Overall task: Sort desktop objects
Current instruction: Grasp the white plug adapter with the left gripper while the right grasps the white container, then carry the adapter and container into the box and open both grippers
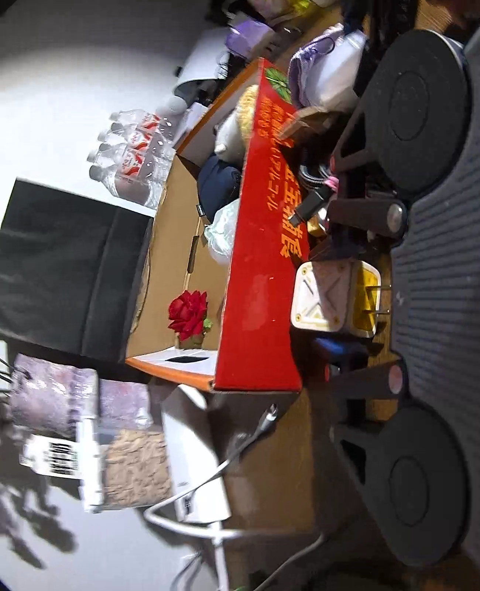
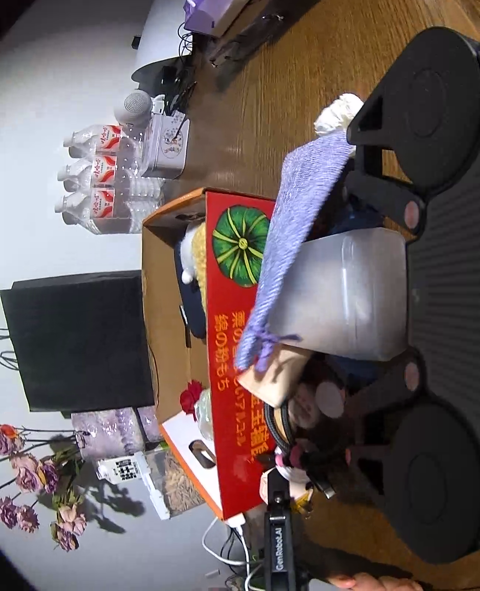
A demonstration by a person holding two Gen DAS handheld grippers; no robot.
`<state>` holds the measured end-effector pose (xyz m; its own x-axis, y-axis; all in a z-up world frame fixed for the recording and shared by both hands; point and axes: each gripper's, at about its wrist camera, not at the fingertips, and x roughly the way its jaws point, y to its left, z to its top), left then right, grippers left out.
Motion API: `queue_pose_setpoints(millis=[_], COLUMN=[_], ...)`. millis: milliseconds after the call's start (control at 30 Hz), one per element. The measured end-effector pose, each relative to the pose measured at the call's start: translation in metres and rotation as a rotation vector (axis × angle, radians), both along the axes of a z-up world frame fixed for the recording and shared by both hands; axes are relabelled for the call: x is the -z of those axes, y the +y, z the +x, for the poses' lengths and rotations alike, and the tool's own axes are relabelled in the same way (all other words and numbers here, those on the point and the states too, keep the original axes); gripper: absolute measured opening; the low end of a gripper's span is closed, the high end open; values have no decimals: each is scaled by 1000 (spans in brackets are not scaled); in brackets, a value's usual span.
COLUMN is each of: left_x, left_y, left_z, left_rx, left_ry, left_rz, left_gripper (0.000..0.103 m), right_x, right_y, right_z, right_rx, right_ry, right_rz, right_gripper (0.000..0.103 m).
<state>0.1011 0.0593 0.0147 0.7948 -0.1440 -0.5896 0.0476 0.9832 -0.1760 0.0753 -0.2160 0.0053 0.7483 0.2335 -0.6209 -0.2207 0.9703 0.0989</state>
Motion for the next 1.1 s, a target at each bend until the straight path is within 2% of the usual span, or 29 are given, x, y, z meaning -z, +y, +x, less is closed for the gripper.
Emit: queue_pose_setpoints(millis=[167, 267, 433, 567, 667, 733, 767, 867, 900, 933, 967, 1033, 1100], left_x=[-13, -17, -23, -23, -20, -16, -14, -11, -11, -10, -9, -9, -10], left_y=[-1, -2, -8, -24, -34, -36, -37, -39, -40, -41, -41, -43, -42], left_z=[-42, -82, -142, -172, -184, -185, -185, -184, -184, -185, -187, -189, -188], left_rx=[-50, -47, -10, 34, 52, 51, 47, 54, 59, 66, 62, 82, 93], left_ry=[-2, 8, 17, 25, 17, 24, 29, 37, 37, 35, 29, 16, 13], left_rz=[64, 40, -39, -8, 38, 46, 46, 56, 60, 64, 74, 100, 111], left_gripper=[40, 40, 40, 40, 40, 42, 46, 49, 49, 47, 40, 40, 39], right_x=[-6, -6, -8, -7, -7, -8, -9, -9, -8, -7, -6, -7, -14], right_y=[-8, -15, -10, -6, -8, -9, -9, -5, -3, -1, 1, 4, 5], right_z=[-40, -73, -123, -149, -153, -151, -149, -141, -137, -136, -135, -135, -131], right_rx=[-35, -54, -94, -103, -111, -102, -101, -103, -100, -100, -103, -117, -170], right_ry=[38, 64, 49, 36, 40, 40, 39, 40, 49, 48, 40, 29, 37], right_rz=[65, 91, 13, -24, -18, -9, -7, -12, -24, -29, -36, -36, 17], right_gripper=[65, 65, 65, 65, 66, 71, 72, 71, 69, 65, 65, 64, 64])
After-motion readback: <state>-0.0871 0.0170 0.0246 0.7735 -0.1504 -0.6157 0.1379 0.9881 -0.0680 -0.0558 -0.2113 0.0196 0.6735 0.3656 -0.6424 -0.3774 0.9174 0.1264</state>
